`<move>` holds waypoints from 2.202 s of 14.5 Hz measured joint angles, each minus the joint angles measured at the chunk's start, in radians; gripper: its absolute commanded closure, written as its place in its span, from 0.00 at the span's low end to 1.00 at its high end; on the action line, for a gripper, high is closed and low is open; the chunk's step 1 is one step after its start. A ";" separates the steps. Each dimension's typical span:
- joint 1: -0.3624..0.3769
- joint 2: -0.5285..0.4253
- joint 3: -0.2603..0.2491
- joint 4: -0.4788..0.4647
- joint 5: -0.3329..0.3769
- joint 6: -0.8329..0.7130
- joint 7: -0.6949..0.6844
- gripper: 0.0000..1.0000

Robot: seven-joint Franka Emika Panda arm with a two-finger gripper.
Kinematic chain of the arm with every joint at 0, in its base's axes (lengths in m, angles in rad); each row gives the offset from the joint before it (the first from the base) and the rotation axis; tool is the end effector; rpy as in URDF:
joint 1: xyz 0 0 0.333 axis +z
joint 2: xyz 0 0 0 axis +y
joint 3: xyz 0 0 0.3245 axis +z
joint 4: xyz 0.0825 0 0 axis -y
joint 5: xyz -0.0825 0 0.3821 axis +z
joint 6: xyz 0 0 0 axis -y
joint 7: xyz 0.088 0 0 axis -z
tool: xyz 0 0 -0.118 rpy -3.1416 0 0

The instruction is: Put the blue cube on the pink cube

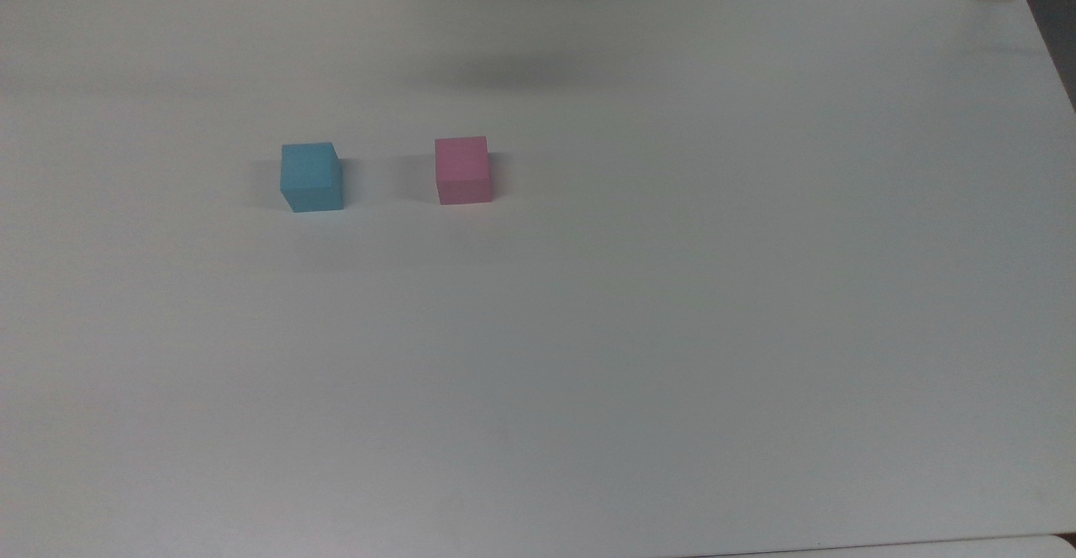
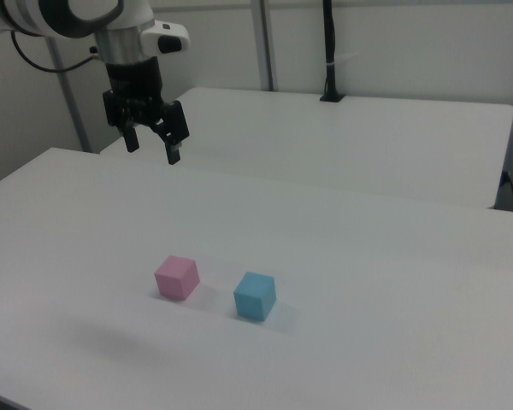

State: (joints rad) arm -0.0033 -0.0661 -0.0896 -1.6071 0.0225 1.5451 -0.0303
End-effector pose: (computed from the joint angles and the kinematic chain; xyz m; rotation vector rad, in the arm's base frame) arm 0.5267 -0.0481 0.6384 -3.1120 0.0962 -0.0087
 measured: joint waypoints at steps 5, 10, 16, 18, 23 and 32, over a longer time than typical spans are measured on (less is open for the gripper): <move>0.000 0.000 0.000 -0.001 0.000 0.000 0.000 0.00; -0.006 0.000 -0.001 -0.004 0.000 0.000 -0.007 0.00; -0.048 0.009 -0.007 -0.041 -0.033 0.000 -0.246 0.00; -0.067 0.010 -0.010 -0.044 -0.055 0.000 -0.264 0.00; -0.141 0.021 -0.016 -0.059 -0.099 0.000 -0.337 0.00; -0.143 0.081 -0.014 -0.235 -0.166 0.137 -0.396 0.00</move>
State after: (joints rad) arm -0.1463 0.0147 -0.1037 -1.8426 -0.1431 1.6824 -0.4263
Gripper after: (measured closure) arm 0.000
